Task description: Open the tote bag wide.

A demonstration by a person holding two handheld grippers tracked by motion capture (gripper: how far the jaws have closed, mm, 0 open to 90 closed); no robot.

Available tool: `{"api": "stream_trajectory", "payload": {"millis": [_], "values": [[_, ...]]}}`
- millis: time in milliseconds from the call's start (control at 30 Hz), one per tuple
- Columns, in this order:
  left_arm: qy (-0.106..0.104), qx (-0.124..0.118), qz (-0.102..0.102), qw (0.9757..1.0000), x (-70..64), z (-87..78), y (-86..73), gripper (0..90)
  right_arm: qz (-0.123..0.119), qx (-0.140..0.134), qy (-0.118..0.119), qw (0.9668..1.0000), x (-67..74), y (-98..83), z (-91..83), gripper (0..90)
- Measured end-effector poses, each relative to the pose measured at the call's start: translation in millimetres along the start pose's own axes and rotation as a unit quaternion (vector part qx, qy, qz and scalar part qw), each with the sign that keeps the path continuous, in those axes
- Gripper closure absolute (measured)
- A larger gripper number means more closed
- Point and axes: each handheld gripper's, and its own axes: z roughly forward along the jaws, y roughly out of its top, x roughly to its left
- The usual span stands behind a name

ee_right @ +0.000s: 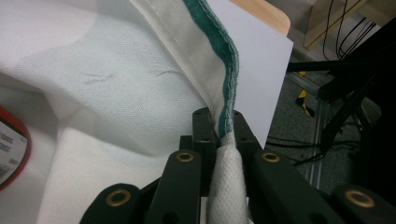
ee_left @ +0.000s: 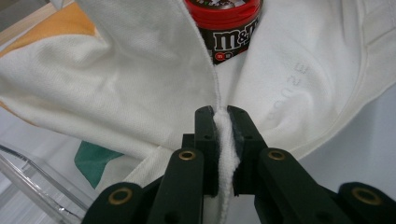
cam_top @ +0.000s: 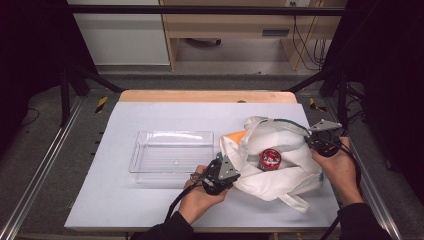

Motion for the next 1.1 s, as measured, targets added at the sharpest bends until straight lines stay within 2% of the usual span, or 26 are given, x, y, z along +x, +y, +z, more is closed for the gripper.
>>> {"api": "stream_trajectory", "payload": {"millis": [233, 467, 733, 867, 1000, 1100], "values": [[-0.001, 0.0, -0.003, 1.0, -0.1, -0.7, -4.6, 83.7, 0.013, 0.01, 0.002, 0.9999, -2.2, -8.5, 14.6, 85.0], [-0.004, 0.002, -0.002, 1.0, -1.5, -3.7, -10.1, 84.0, 0.028, 0.009, -0.008, 0.9995, -8.2, -7.0, 16.2, 85.0], [-0.006, 0.004, -0.004, 1.0, -2.3, -3.4, -14.4, 84.0, 0.028, 0.043, 0.014, 0.9986, -4.4, -15.0, 30.8, 84.5], [-0.004, 0.004, -0.004, 1.0, -2.4, -3.0, -13.8, 83.9, 0.032, 0.041, 0.012, 0.9986, -3.1, -15.3, 30.6, 83.8], [-0.005, 0.002, -0.005, 1.0, -1.9, -2.8, -13.4, 83.4, 0.027, 0.032, 0.009, 0.9991, -2.9, -14.4, 26.2, 79.9], [-0.006, -0.002, -0.006, 1.0, -1.7, -1.9, -13.0, 81.7, 0.031, 0.025, 0.004, 0.9992, -2.1, -13.8, 21.4, 70.3]]}}
